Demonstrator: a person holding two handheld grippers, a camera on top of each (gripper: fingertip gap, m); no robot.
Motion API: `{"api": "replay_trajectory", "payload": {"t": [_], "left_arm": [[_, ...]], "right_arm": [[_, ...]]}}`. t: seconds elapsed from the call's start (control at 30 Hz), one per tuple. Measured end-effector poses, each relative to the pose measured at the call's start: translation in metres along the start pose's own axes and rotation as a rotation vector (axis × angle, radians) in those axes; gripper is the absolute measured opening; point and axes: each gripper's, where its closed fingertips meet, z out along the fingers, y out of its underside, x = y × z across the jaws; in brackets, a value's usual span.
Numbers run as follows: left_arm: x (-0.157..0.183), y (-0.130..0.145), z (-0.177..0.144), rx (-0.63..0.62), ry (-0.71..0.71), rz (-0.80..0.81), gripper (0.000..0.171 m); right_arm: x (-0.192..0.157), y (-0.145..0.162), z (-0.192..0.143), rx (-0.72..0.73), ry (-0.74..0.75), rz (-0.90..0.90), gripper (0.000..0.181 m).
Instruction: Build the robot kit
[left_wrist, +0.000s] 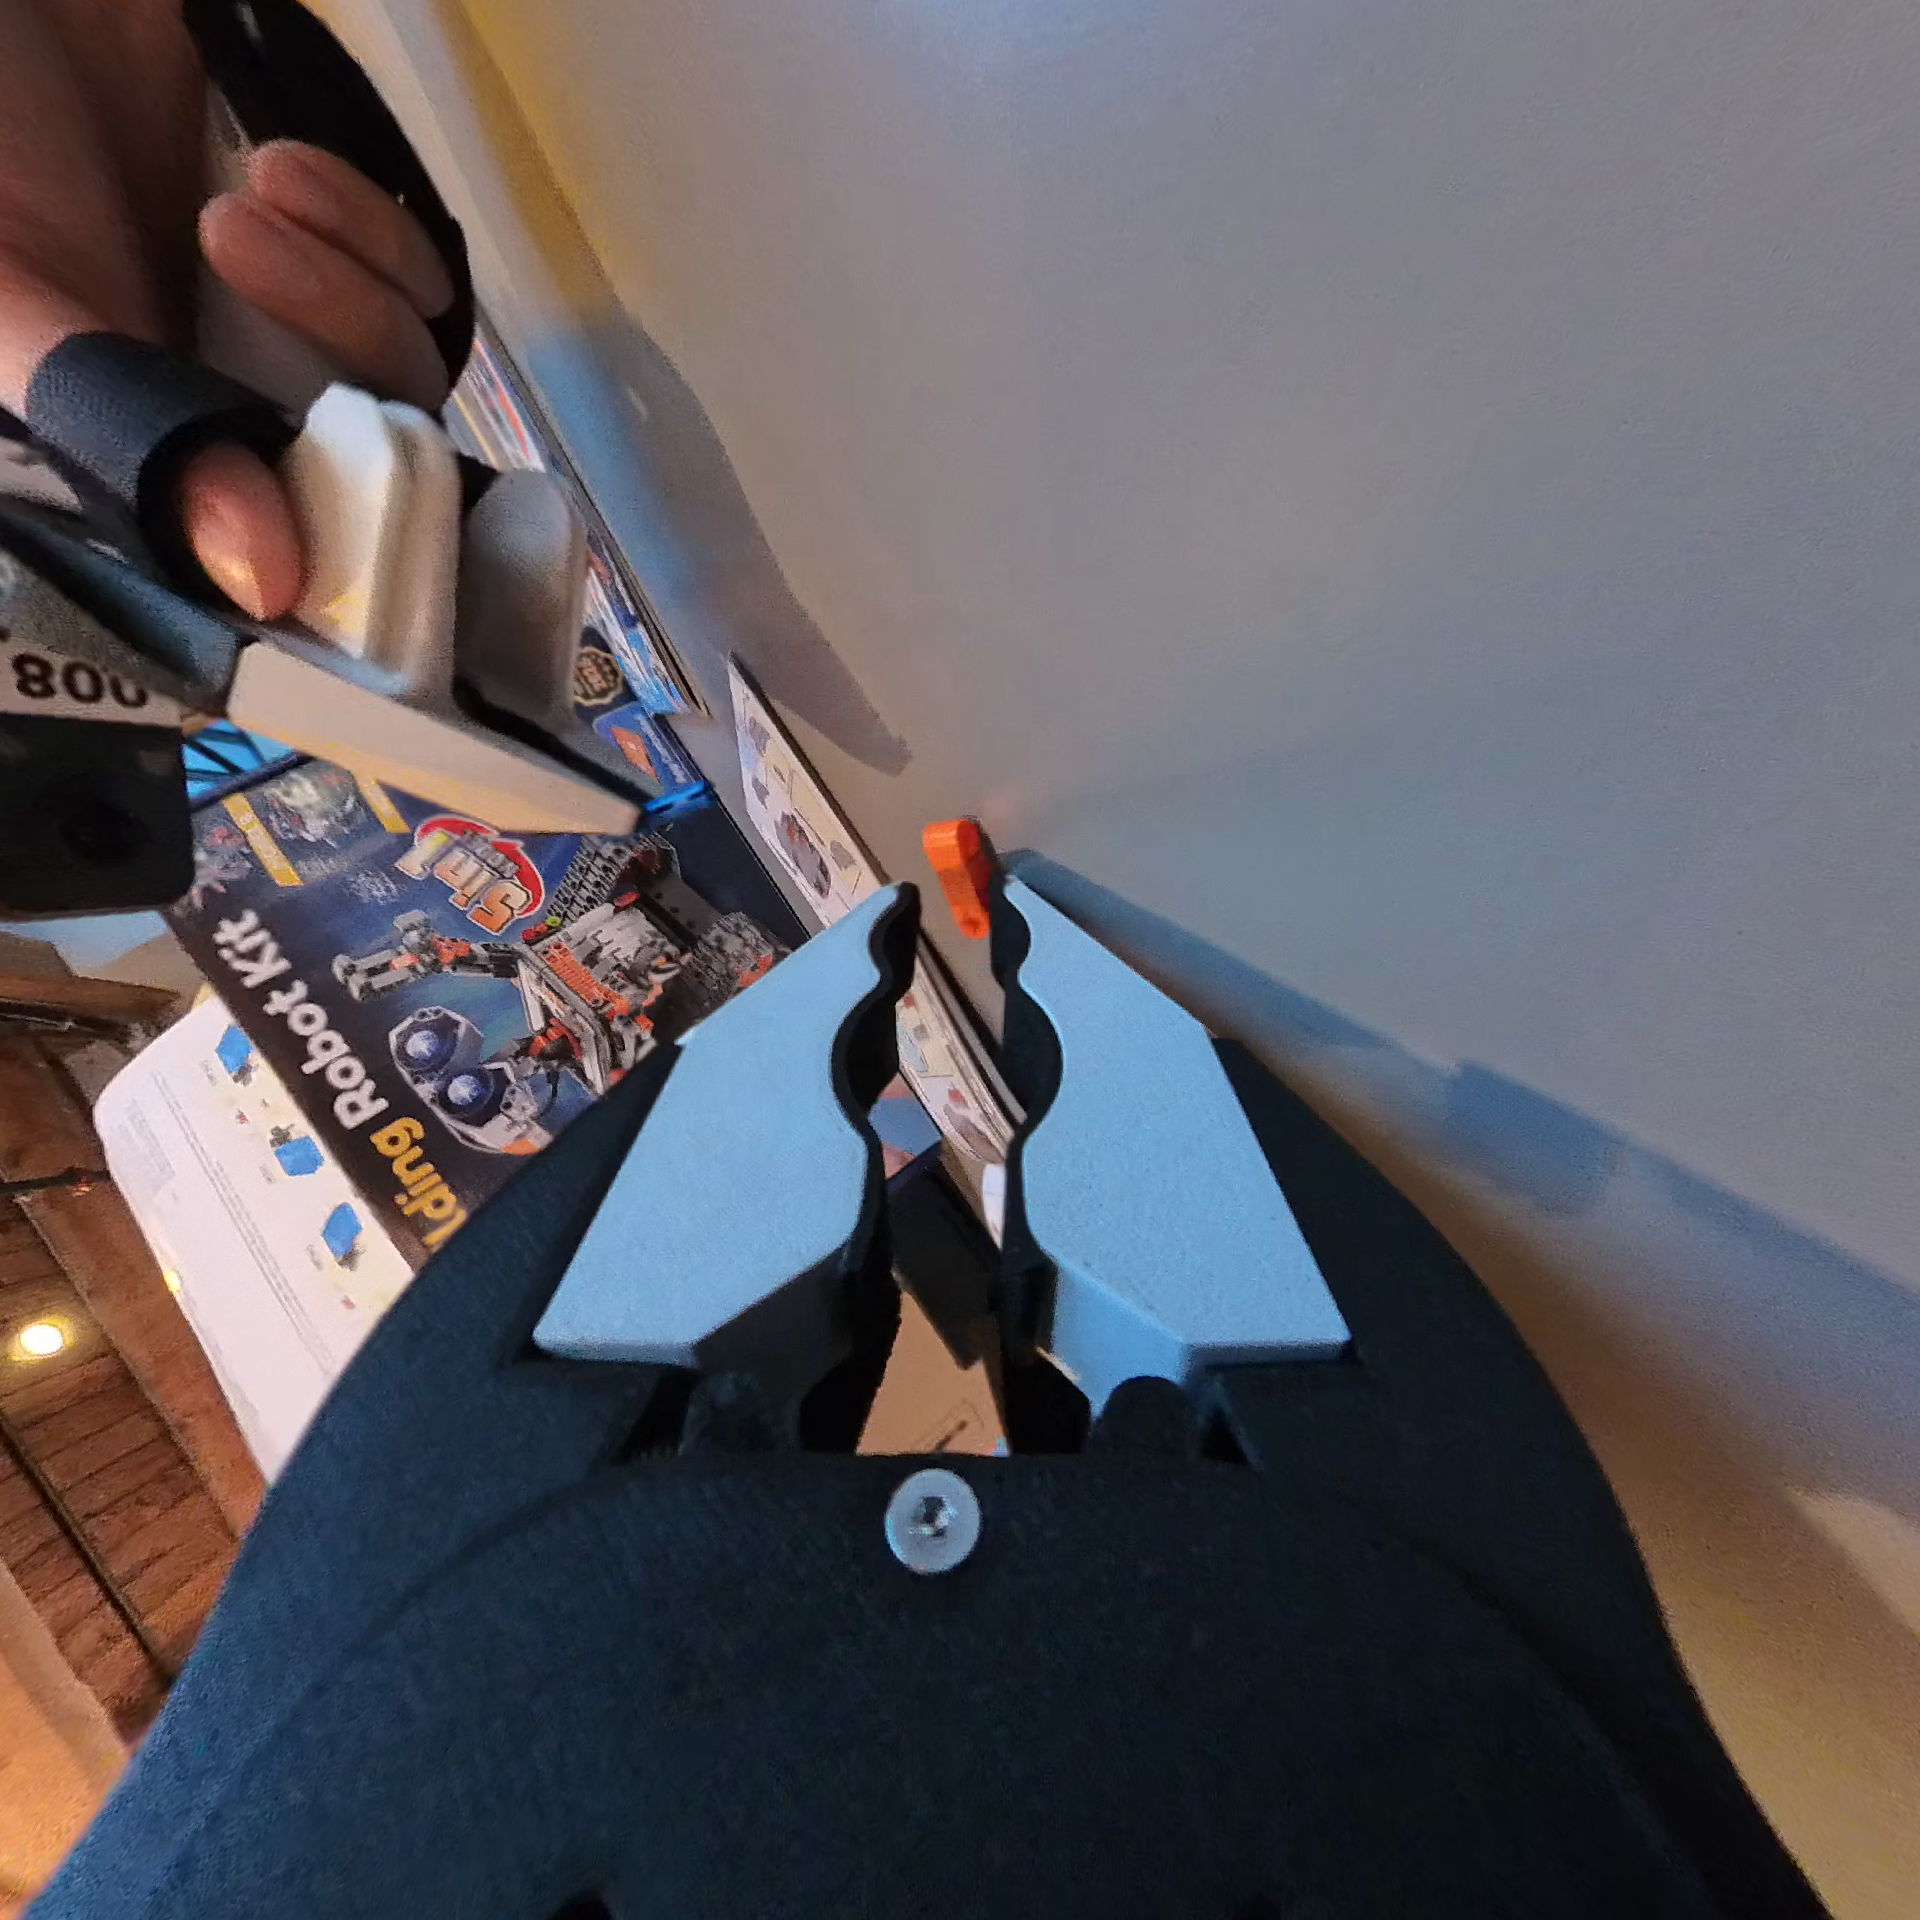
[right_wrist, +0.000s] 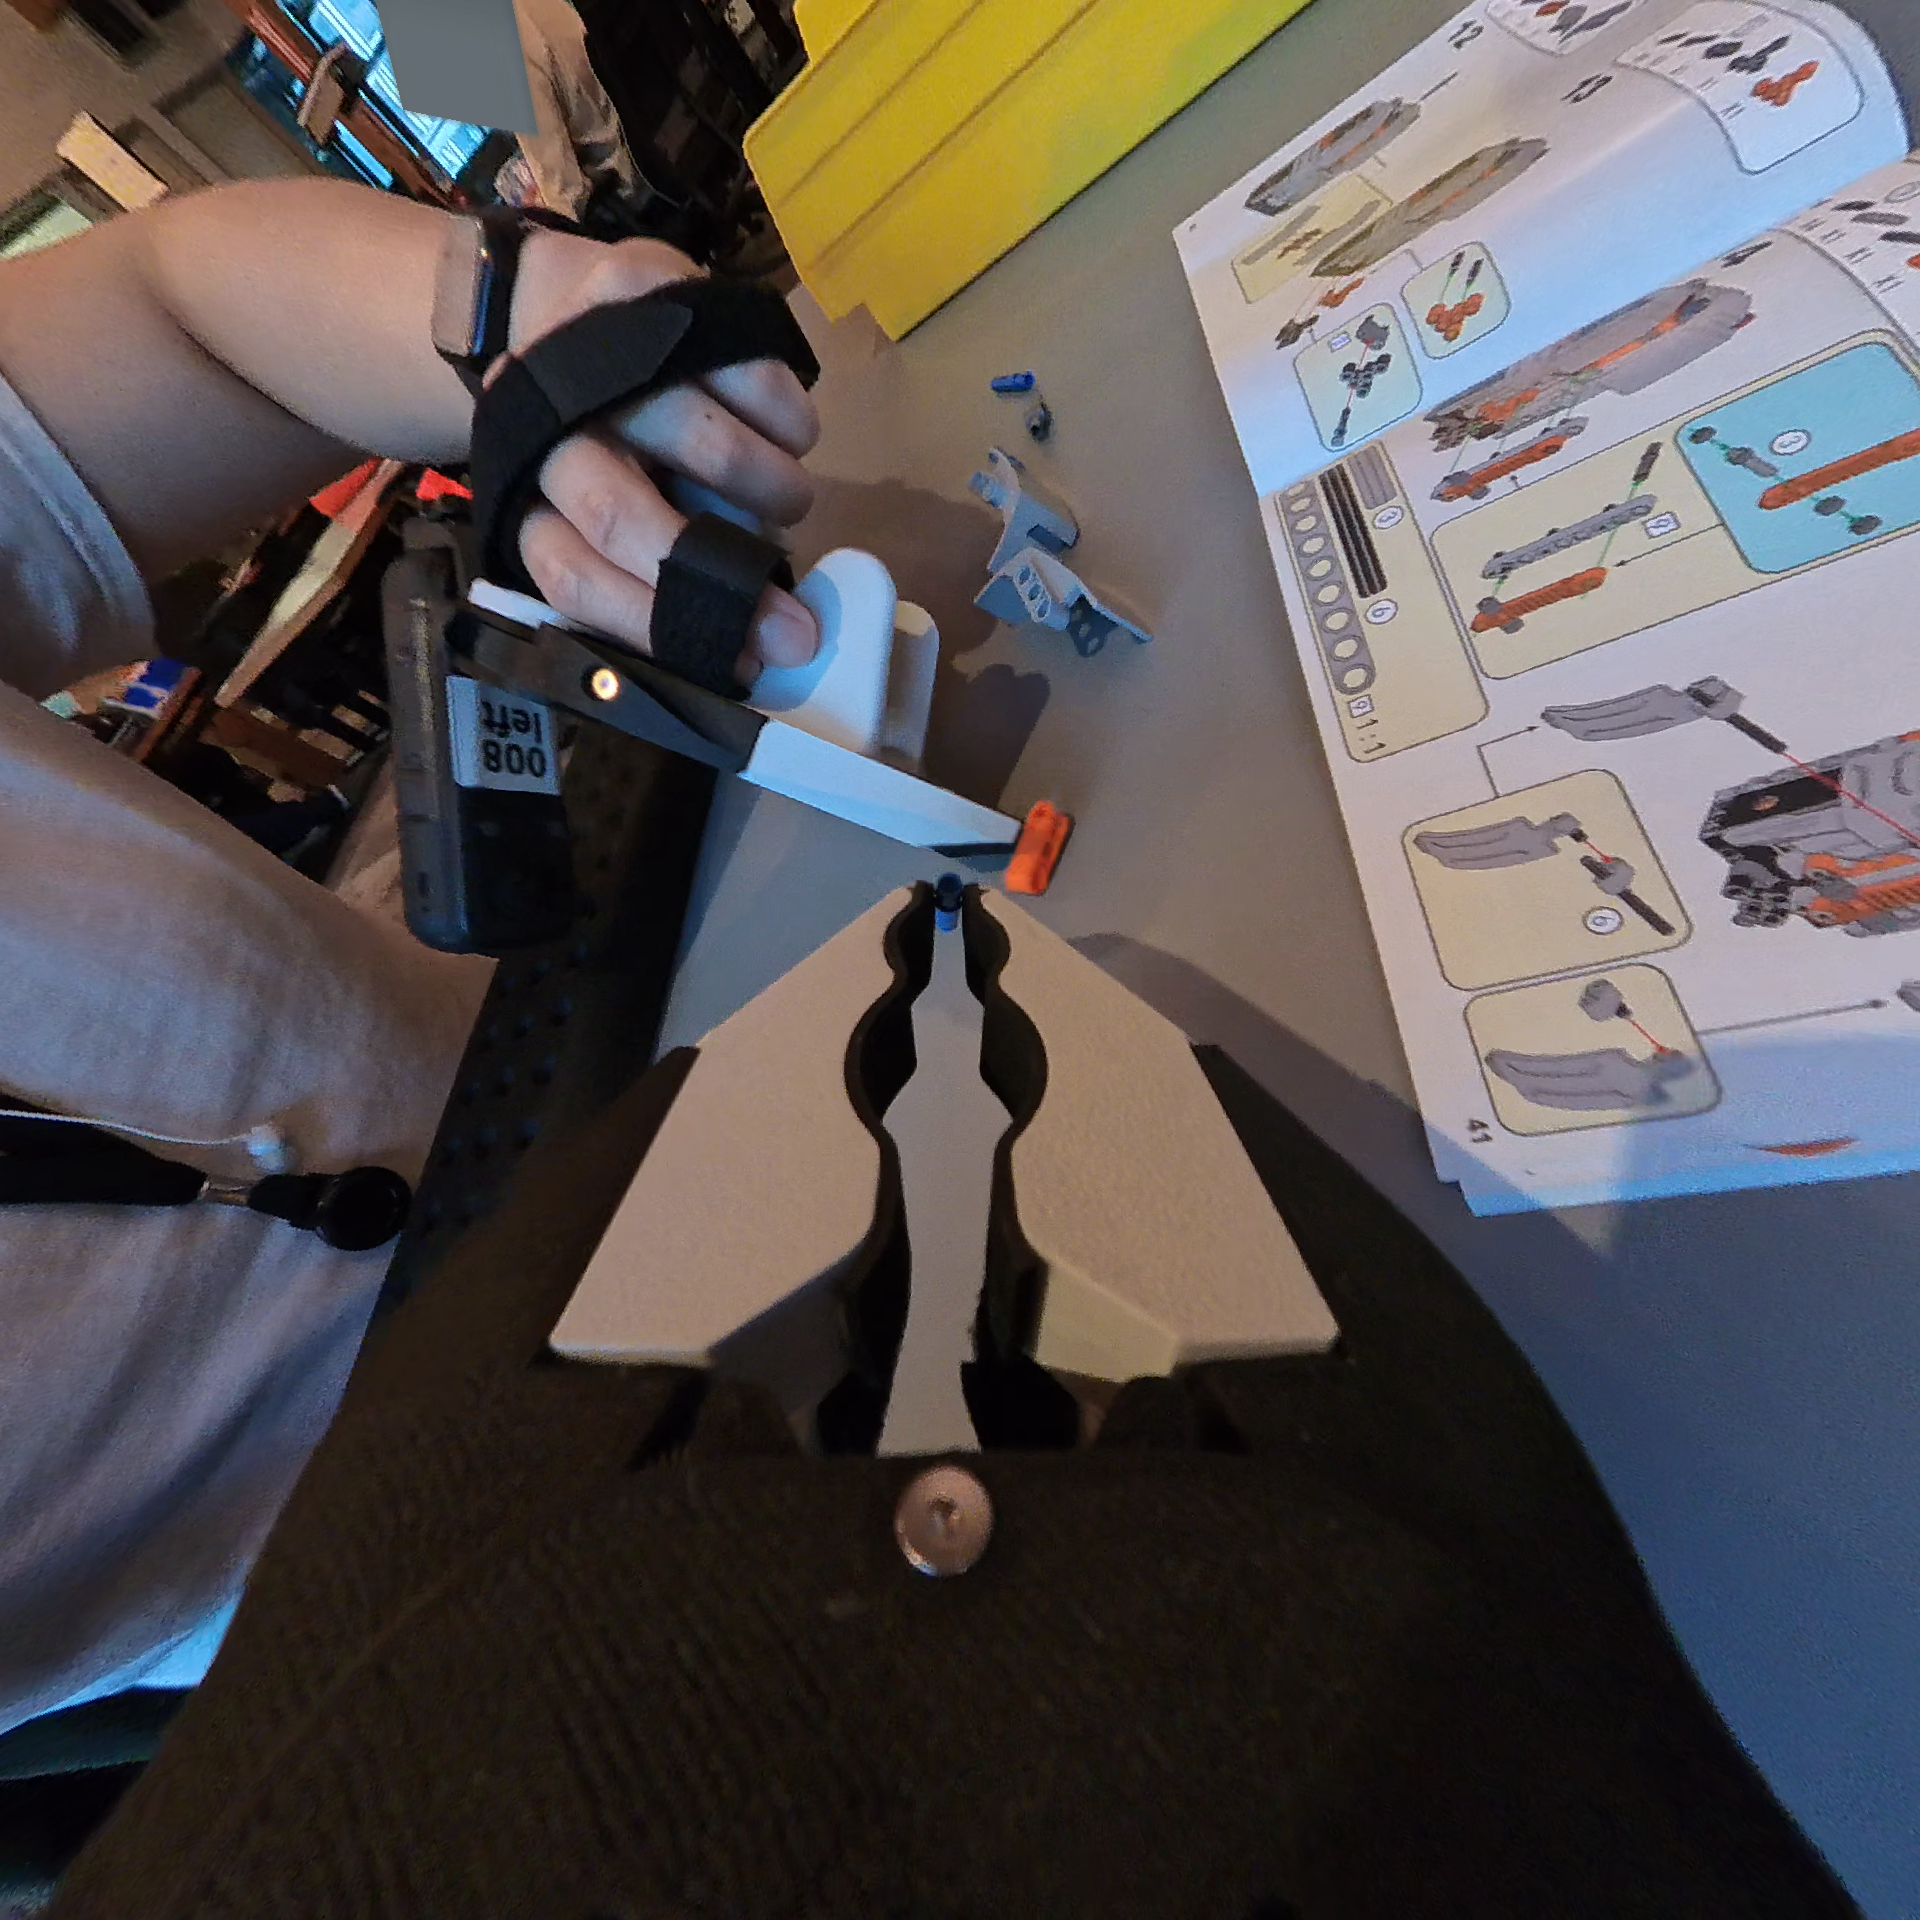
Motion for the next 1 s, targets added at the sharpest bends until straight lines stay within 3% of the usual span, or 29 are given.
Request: {"api": "replay_trajectory", "payload": {"t": [0.13, 0.27, 0.33, 0.4, 0.5, 0.57, 0.63, 0.7, 0.8, 0.9, 1.0], "left_arm": [[0.001, 0.006, -0.006, -0.011, 0.032, -0.094, 0.024], [0.003, 0.012, -0.014, -0.022, 0.048, -0.220, 0.015], [-0.011, 0.009, -0.026, 0.019, 0.061, -0.494, 0.008], [-0.036, 0.003, -0.042, 0.125, 0.097, -0.940, 0.008], [-0.082, 0.000, -0.068, 0.400, 0.154, -1.564, 0.030], [-0.108, 0.010, -0.083, 0.597, 0.098, -1.844, 0.027], [-0.128, 0.018, -0.097, 0.812, 0.043, -2.017, 0.021], [-0.139, 0.021, -0.110, 1.026, 0.043, -2.134, 0.012], [-0.146, 0.015, -0.119, 1.265, 0.184, -2.219, 0.017], [-0.145, 0.002, -0.117, 1.322, 0.335, -2.240, 0.025], [-0.145, -0.001, -0.119, 1.377, 0.379, -2.257, 0.011]], "right_arm": [[0.000, 0.005, 0.006, -0.029, 0.008, -0.015, 0.004], [0.000, 0.001, 0.006, -0.003, 0.007, -0.031, 0.004], [-0.011, -0.011, 0.003, 0.061, -0.025, -0.069, 0.004], [-0.030, -0.033, -0.003, 0.170, -0.072, -0.141, 0.004], [-0.066, -0.068, -0.019, 0.367, -0.167, -0.242, 0.004], [-0.087, -0.084, -0.029, 0.478, -0.225, -0.304, 0.004], [-0.101, -0.091, -0.035, 0.542, -0.266, -0.351, 0.003], [-0.112, -0.092, -0.037, 0.562, -0.300, -0.383, 0.003], [-0.115, -0.086, -0.032, 0.536, -0.294, -0.438, 0.003], [-0.122, -0.084, -0.031, 0.545, -0.299, -0.509, 0.003], [-0.126, -0.080, -0.030, 0.541, -0.278, -0.588, 0.003]]}}
